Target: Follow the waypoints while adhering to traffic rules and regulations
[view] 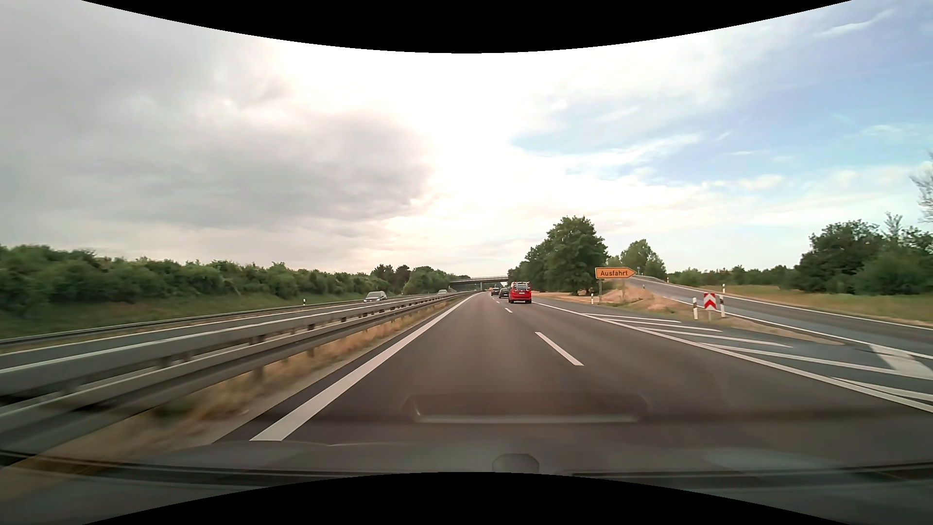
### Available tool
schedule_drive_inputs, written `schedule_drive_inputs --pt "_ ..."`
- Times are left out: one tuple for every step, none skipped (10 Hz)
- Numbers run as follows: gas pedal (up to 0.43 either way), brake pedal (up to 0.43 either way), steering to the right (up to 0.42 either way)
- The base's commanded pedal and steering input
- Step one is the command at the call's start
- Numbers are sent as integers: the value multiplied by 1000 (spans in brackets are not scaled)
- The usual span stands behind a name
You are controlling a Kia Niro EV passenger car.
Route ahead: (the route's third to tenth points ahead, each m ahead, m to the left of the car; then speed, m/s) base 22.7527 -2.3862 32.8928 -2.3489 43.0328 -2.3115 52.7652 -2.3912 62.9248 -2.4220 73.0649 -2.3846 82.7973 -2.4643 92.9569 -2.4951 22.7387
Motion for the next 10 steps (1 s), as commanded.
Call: schedule_drive_inputs --pt "240 0 -2" --pt "228 0 -2" --pt "209 0 -2" --pt "209 0 -2" --pt "209 0 -2" --pt "209 0 -1" --pt "209 0 -1" --pt "209 0 -1" --pt "209 0 -1" --pt "209 0 -1"
